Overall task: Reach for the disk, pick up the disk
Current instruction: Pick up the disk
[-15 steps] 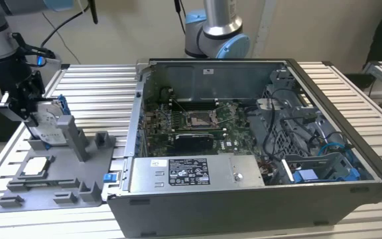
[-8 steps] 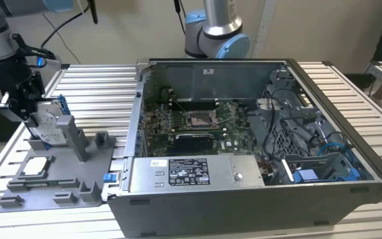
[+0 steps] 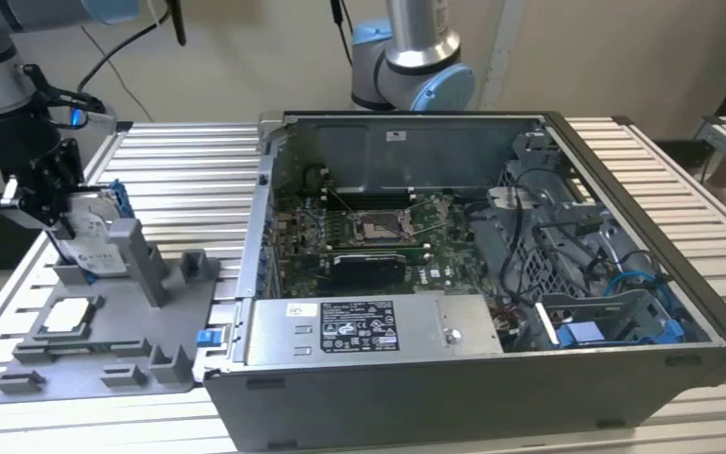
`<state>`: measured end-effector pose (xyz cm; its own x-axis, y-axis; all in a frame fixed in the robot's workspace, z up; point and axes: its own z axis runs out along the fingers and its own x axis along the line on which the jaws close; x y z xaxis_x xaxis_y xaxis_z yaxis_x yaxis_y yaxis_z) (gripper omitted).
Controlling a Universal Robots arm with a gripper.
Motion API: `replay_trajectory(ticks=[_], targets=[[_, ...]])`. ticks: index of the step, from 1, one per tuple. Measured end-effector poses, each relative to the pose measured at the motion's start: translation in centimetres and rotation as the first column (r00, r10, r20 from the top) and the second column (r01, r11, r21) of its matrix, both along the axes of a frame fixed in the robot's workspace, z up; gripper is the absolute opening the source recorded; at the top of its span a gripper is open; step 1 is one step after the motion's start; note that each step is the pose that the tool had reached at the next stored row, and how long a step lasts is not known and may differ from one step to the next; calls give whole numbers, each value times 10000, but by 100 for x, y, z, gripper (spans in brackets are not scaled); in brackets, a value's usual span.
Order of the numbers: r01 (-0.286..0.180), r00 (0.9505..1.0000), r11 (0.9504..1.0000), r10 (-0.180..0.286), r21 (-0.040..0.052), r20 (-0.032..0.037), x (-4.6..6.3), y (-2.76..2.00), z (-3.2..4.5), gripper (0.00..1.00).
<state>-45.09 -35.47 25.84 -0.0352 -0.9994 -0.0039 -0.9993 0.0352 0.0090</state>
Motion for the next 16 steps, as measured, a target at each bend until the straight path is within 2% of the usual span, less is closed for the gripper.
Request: replay_trajectory(ticks=[16], targets=[[-217,9998,9998,217,-1,0,0,0,36,0]])
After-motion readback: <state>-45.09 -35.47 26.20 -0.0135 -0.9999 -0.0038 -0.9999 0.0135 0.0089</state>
